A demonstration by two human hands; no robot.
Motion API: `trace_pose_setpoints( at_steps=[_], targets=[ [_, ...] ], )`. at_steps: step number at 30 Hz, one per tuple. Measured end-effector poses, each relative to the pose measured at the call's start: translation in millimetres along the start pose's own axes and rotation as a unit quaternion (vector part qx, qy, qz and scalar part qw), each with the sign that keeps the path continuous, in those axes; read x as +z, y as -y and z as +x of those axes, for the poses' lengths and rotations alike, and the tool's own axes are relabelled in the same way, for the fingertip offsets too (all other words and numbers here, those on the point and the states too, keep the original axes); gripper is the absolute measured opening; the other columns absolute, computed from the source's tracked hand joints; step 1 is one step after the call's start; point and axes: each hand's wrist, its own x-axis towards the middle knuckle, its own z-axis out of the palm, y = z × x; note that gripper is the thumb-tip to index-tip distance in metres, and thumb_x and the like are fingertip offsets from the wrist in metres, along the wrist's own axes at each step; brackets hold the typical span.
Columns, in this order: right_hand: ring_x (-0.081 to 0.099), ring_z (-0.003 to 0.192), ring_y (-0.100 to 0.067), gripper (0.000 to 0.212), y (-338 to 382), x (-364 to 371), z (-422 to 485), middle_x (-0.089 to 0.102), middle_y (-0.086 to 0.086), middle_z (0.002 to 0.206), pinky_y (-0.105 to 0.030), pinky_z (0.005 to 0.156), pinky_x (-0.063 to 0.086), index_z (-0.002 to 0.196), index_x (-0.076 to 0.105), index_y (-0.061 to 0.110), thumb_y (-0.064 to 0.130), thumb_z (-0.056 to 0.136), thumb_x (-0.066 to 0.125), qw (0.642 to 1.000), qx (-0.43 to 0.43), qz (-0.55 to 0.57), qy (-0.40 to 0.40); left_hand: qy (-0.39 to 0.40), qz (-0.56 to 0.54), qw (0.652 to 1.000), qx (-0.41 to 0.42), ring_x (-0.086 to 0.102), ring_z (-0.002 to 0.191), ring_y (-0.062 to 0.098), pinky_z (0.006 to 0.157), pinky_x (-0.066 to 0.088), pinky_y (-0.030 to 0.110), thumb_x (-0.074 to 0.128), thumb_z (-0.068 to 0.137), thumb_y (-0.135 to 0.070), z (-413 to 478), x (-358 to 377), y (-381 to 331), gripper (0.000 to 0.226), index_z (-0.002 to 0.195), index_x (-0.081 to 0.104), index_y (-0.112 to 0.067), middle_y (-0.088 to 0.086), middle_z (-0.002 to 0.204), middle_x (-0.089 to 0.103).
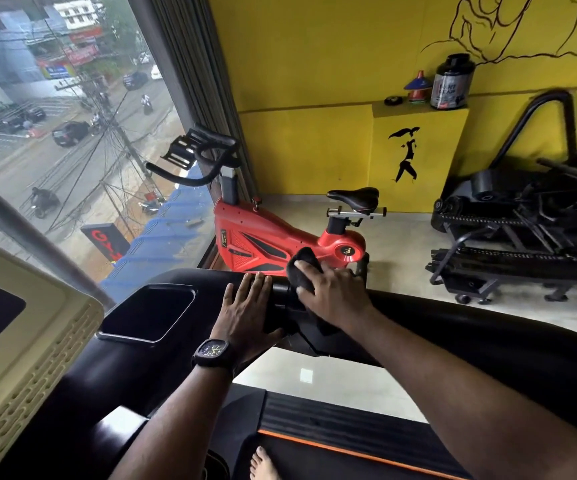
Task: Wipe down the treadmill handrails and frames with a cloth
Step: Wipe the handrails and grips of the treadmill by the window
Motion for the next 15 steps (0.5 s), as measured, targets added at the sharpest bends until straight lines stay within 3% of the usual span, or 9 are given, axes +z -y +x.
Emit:
trace_pose_setpoints(
  at_steps=[3,5,8,10,13,15],
  targets=[
    [0.062,0.106,-0.039,0.063,2.2,7.4,-14.0,0.062,-0.011,0.129,-0.053,0.085,0.050,0.145,0.050,0.039,0.054,0.085,0.064,0.998,0.034,-0.008,-0.052,-0.003,-0.004,1.000,0.003,0.014,0.152,0.027,0.120,0.016,0.055,0.041,0.068,-0.076,-1.2,-1.0,0.1,0.109,0.156,0.022,-0.015,0.006,0.163,0.022],
    [0.062,0.102,-0.039,0.065,9.0,21.2,-28.7,0.065,-0.011,0.124,-0.056,0.084,0.050,0.139,0.058,0.037,0.050,0.076,0.074,0.996,-0.003,-0.049,-0.080,-0.003,-0.009,1.000,0.006,0.015,0.152,0.028,0.119,0.016,0.055,0.039,0.068,-0.076,-0.6,-2.3,0.1,0.109,0.156,0.023,-0.014,0.007,0.163,0.023],
    [0.063,0.104,-0.037,0.060,4.6,14.3,-19.5,0.064,-0.006,0.127,-0.051,0.084,0.048,0.141,0.053,0.041,0.058,0.083,0.054,0.996,-0.059,-0.051,-0.050,-0.003,-0.010,1.000,0.007,0.015,0.152,0.027,0.119,0.015,0.054,0.040,0.070,-0.079,-0.1,-2.2,-0.1,0.109,0.156,0.024,-0.014,0.007,0.163,0.023],
    [0.064,0.106,-0.039,0.062,-5.6,1.0,-7.0,0.062,-0.006,0.132,-0.049,0.084,0.050,0.147,0.045,0.043,0.060,0.088,0.045,0.999,-0.038,-0.031,0.000,-0.005,-0.011,1.000,0.009,0.015,0.152,0.026,0.119,0.015,0.054,0.040,0.070,-0.080,-0.4,-2.0,-0.1,0.109,0.156,0.024,-0.014,0.006,0.163,0.023],
    [0.063,0.106,-0.040,0.061,-4.5,3.2,-16.1,0.061,-0.011,0.131,-0.051,0.084,0.051,0.147,0.047,0.039,0.055,0.088,0.044,0.998,0.045,-0.016,-0.037,-0.012,0.002,0.999,0.034,0.019,0.151,0.026,0.119,0.019,0.053,0.039,0.072,-0.076,-0.8,-1.7,0.3,0.106,0.154,0.028,-0.011,0.008,0.161,0.028],
    [0.062,0.102,-0.040,0.061,4.4,17.3,-33.0,0.064,-0.014,0.125,-0.054,0.081,0.050,0.141,0.057,0.035,0.051,0.082,0.056,0.996,0.034,-0.042,-0.073,-0.019,0.009,0.999,0.050,0.023,0.150,0.027,0.119,0.023,0.053,0.040,0.073,-0.074,-0.8,-1.0,1.0,0.103,0.153,0.031,-0.009,0.010,0.159,0.031]
  ],
)
